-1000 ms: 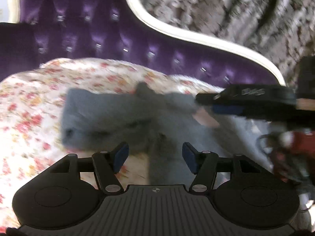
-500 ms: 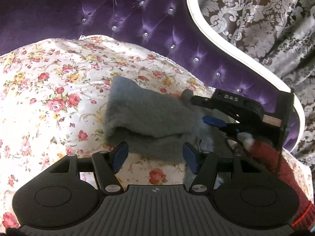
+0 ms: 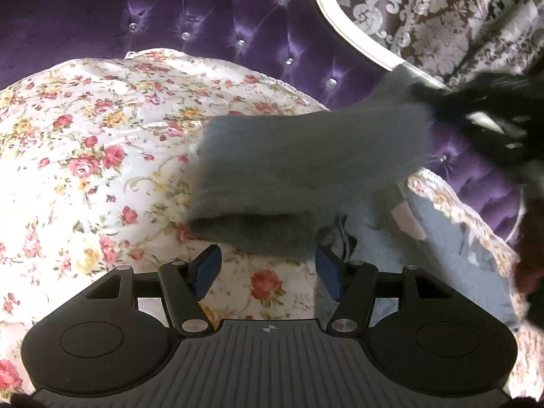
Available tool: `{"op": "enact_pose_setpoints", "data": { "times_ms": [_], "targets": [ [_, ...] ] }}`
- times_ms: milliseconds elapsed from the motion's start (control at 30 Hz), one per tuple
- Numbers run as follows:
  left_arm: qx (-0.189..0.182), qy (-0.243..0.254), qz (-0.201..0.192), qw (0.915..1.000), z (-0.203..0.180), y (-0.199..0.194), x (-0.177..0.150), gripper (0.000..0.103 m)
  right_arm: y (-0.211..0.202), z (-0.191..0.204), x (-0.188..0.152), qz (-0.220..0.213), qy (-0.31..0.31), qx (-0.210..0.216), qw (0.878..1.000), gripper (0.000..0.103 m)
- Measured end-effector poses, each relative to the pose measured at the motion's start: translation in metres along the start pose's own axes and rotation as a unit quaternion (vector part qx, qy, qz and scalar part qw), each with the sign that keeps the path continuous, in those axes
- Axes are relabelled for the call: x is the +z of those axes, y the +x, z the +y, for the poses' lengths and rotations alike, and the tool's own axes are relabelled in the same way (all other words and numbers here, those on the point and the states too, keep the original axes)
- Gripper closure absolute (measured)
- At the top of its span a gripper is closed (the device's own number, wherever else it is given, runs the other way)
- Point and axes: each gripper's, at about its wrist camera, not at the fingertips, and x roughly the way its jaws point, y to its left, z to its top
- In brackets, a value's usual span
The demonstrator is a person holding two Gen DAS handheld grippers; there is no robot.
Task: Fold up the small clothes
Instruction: 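Grasp the sweater's side edge with the right gripper, then fold the held side edge over toward the sweater's middle, release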
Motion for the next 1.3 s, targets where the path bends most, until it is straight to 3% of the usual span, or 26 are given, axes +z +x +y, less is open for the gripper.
{"op": "enact_pose_setpoints", "data": {
  "times_ms": [267, 500, 833, 1000, 1100, 1300],
  "targets": [
    [-0.002, 0.03, 0.004, 0.9995, -0.011, 0.004, -0.008, 0.044, -0.118, -0.014, 0.023, -0.07, -0.001, -0.048, 0.996, 0.081],
    [0.01, 0.044, 0.005, 0.999, -0.012, 0.01, -0.012, 0.044, -0.182, -0.057, 0.015, -0.095, 0.026, -0.118, 0.988, 0.081],
    [0.011, 0.063, -0.003, 0.9979, -0.016, 0.012, -0.015, 0.044, -0.19, -0.131, -0.039, -0.05, 0.07, -0.207, 0.975, 0.08],
    [0.015, 0.089, -0.007, 0.9959, -0.021, 0.014, -0.02, 0.044, -0.178, -0.164, -0.065, -0.019, 0.076, -0.274, 0.959, 0.073],
    [0.014, 0.099, -0.01, 0.995, -0.023, 0.014, -0.022, 0.044, -0.192, -0.181, -0.073, -0.042, 0.109, -0.281, 0.953, 0.054],
    [0.005, 0.118, -0.018, 0.9929, -0.03, 0.012, -0.025, 0.044, -0.201, -0.188, -0.085, -0.031, 0.089, -0.275, 0.957, 0.053]
  ]
}}
